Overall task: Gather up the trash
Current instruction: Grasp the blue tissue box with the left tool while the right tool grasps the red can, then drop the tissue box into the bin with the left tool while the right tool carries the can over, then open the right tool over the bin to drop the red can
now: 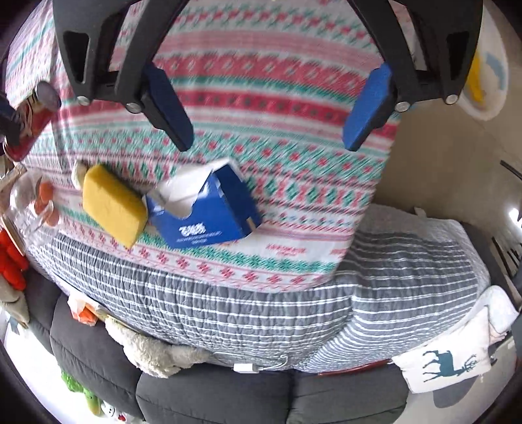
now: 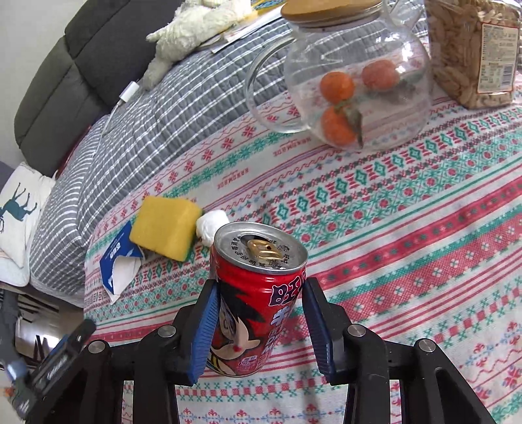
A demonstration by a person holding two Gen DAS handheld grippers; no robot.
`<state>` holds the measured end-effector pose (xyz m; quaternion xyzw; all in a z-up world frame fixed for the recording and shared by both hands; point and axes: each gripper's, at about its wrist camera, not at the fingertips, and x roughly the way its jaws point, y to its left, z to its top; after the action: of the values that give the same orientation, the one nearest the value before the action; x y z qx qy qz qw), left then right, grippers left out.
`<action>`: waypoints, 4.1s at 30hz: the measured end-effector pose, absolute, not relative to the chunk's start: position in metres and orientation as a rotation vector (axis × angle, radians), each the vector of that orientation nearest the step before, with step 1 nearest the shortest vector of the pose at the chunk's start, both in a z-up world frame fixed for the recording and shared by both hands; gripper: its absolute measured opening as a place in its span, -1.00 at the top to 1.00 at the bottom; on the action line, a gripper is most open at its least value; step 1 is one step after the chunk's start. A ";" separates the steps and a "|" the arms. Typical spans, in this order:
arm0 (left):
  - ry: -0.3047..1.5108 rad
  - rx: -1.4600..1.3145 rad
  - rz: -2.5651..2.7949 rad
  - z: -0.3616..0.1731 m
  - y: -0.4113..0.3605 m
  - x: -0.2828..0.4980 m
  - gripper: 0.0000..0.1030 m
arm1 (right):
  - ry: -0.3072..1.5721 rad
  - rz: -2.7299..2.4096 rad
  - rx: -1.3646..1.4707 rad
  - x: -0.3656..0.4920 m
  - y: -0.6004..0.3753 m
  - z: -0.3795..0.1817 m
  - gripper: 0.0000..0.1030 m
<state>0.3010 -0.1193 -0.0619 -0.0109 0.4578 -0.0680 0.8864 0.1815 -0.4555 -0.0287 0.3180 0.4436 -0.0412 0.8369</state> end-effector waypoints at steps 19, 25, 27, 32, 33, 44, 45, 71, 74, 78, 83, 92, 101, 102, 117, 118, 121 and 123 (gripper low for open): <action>0.950 -0.044 -0.175 -0.067 -0.114 0.322 1.00 | 0.955 -0.070 0.618 0.164 -0.454 -0.017 0.11; 0.954 -0.016 -0.198 -0.054 -0.093 0.288 1.00 | 0.957 -0.066 0.592 0.152 -0.443 -0.006 0.11; 0.946 0.002 -0.205 -0.048 -0.087 0.275 1.00 | 0.960 -0.067 0.586 0.147 -0.439 -0.004 0.11; 0.942 0.043 -0.210 -0.033 -0.067 0.239 1.00 | 0.952 -0.053 0.576 0.136 -0.430 0.007 0.11; 0.940 0.051 -0.209 -0.030 -0.063 0.231 1.00 | 0.950 -0.044 0.578 0.134 -0.427 0.010 0.11; 0.925 0.058 -0.131 -0.012 0.025 0.164 1.00 | 0.951 0.081 0.556 0.122 -0.356 0.032 0.11; 0.922 0.070 -0.114 -0.014 0.034 0.162 1.00 | 0.952 0.095 0.552 0.123 -0.347 0.033 0.11; 1.072 0.009 0.121 -0.068 0.179 0.166 0.35 | 1.012 0.283 0.374 0.156 -0.173 0.020 0.11; 1.048 -0.046 0.154 -0.062 0.189 0.155 -0.49 | 1.021 0.303 0.349 0.156 -0.159 0.018 0.11; 1.040 -0.171 0.151 -0.052 0.209 0.141 -0.63 | 1.045 0.343 0.308 0.160 -0.131 0.011 0.11; 1.052 -0.243 0.170 -0.047 0.225 0.127 -0.74 | 1.076 0.396 0.265 0.169 -0.084 0.001 0.11; 1.054 -0.270 0.207 -0.043 0.255 0.104 -0.91 | 1.068 0.368 0.093 0.190 -0.011 -0.023 0.11; 1.045 -0.267 0.204 -0.038 0.262 0.102 -0.92 | 1.071 0.337 0.028 0.200 0.006 -0.030 -0.05; 1.045 -0.266 0.203 -0.038 0.261 0.101 -0.92 | 1.068 0.338 0.042 0.200 0.004 -0.029 -0.09; 1.026 -0.207 0.130 -0.024 0.215 0.098 -0.92 | 1.002 0.277 0.037 0.171 -0.070 0.012 -0.55; 1.024 -0.202 0.124 -0.022 0.211 0.098 -0.92 | 0.996 0.268 0.034 0.169 -0.076 0.014 -0.59; 1.019 -0.185 0.105 -0.018 0.196 0.099 -0.92 | 0.986 0.235 0.041 0.163 -0.103 0.017 -0.63; 1.017 -0.180 0.093 -0.016 0.186 0.100 -0.92 | 0.988 0.213 0.047 0.162 -0.121 0.017 -0.64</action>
<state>0.0997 0.1864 -0.0159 -0.0859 0.4862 0.0443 0.8685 0.1618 -0.1214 0.0169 0.0225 0.4733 0.1020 0.8747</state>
